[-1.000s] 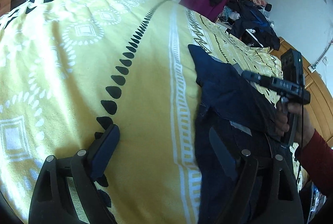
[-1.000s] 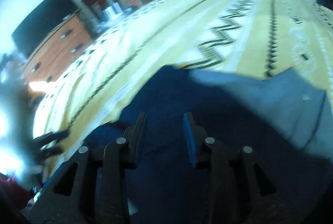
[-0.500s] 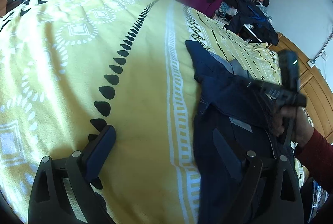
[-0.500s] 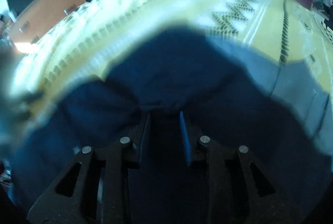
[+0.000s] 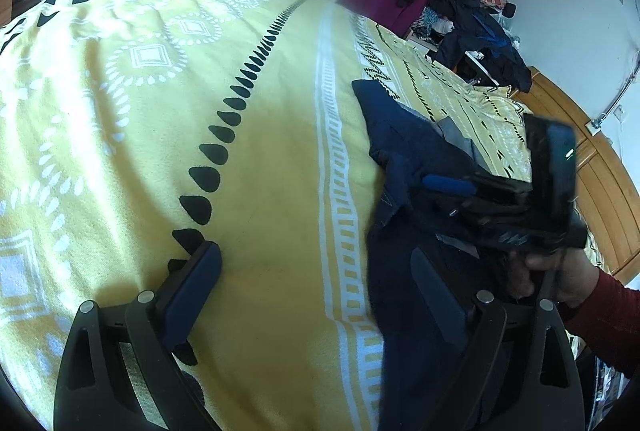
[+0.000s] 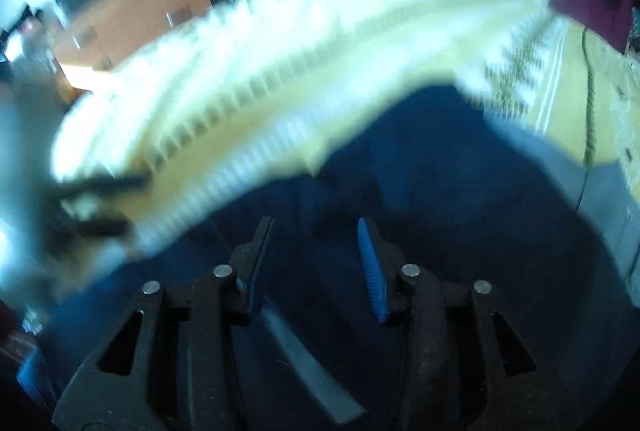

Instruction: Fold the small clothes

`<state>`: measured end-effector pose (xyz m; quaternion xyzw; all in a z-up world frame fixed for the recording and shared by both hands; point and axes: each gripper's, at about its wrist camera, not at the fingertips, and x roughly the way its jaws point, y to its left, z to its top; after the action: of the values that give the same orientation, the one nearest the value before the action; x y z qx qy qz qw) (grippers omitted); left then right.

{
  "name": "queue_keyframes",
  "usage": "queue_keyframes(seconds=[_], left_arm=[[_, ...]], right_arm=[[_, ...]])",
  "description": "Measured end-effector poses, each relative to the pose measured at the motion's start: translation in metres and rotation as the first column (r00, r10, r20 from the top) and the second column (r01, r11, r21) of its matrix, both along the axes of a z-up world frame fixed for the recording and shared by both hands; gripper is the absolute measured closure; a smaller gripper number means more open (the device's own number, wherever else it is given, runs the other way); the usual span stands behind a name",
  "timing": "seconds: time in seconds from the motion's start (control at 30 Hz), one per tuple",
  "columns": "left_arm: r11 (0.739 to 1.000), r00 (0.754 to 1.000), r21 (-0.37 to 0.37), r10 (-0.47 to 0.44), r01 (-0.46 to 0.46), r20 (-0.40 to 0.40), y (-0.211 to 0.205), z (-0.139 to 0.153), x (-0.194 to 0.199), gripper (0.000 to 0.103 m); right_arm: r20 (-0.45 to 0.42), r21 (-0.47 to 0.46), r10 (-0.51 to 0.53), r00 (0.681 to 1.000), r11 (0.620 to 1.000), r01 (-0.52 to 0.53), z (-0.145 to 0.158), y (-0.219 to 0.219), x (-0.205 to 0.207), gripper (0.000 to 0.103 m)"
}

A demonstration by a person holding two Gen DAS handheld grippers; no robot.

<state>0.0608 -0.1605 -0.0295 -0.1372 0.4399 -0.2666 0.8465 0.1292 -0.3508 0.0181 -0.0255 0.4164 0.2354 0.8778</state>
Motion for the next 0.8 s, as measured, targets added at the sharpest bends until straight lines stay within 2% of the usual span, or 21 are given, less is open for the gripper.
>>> queue_keyframes(seconds=[0.07,0.13,0.17,0.2,0.23,0.27,0.3,0.37,0.47,0.57,0.67,0.8], left_arm=[[1.0,1.0,0.001,-0.003,0.003,-0.002,-0.001,0.0,0.001,0.005],[1.0,1.0,0.006,-0.007,0.007,-0.003,-0.001,-0.001,0.001,0.005],[1.0,1.0,0.007,-0.008,0.008,-0.003,-0.002,0.0,0.001,0.005],[1.0,1.0,0.007,-0.007,0.007,-0.002,-0.001,0.0,0.001,0.005],[1.0,1.0,0.005,-0.007,0.007,-0.001,-0.001,0.001,0.001,0.005],[1.0,1.0,0.001,-0.005,0.005,-0.001,0.0,0.002,-0.001,0.005],[1.0,1.0,-0.002,0.003,-0.003,-0.001,0.002,0.005,-0.002,0.005],[0.999,0.999,0.007,0.032,-0.032,0.019,0.009,0.016,-0.01,0.005],[0.998,0.998,0.035,0.049,-0.051,0.045,0.021,0.034,-0.031,0.003],[1.0,0.999,0.012,0.015,-0.016,0.04,0.035,0.048,-0.063,0.0],[0.998,0.999,-0.045,-0.046,0.046,0.018,0.049,0.052,-0.097,0.0],[0.989,0.99,-0.075,-0.128,0.124,-0.055,0.06,0.041,-0.141,0.0]], right_arm=[[0.039,0.016,-0.012,0.999,1.0,0.012,0.007,0.005,0.004,0.062],[-0.035,0.029,0.009,0.999,1.0,-0.008,-0.012,0.02,0.02,0.061],[-0.126,0.041,0.071,0.989,0.997,-0.066,-0.033,0.035,0.022,0.061],[-0.139,0.022,0.072,0.988,0.997,-0.07,-0.043,0.042,0.022,0.061],[-0.103,0.017,0.064,0.993,0.998,-0.063,-0.041,0.043,0.019,0.061],[-0.115,0.031,0.055,0.992,0.998,-0.051,-0.036,0.041,0.019,0.062],[-0.127,0.08,0.028,0.992,0.997,-0.018,-0.024,0.034,0.018,0.062],[-0.051,0.133,-0.007,0.999,0.991,0.014,0.012,0.019,-0.003,0.062],[0.032,0.162,-0.087,0.996,0.983,0.081,0.063,-0.021,-0.053,0.056],[0.033,0.155,-0.174,0.984,0.974,0.167,0.083,-0.069,-0.12,0.053],[-0.007,0.135,-0.282,0.96,0.95,0.28,0.083,-0.112,-0.189,0.051],[-0.1,0.055,-0.427,0.899,0.9,0.433,0.067,-0.164,-0.296,0.05]])
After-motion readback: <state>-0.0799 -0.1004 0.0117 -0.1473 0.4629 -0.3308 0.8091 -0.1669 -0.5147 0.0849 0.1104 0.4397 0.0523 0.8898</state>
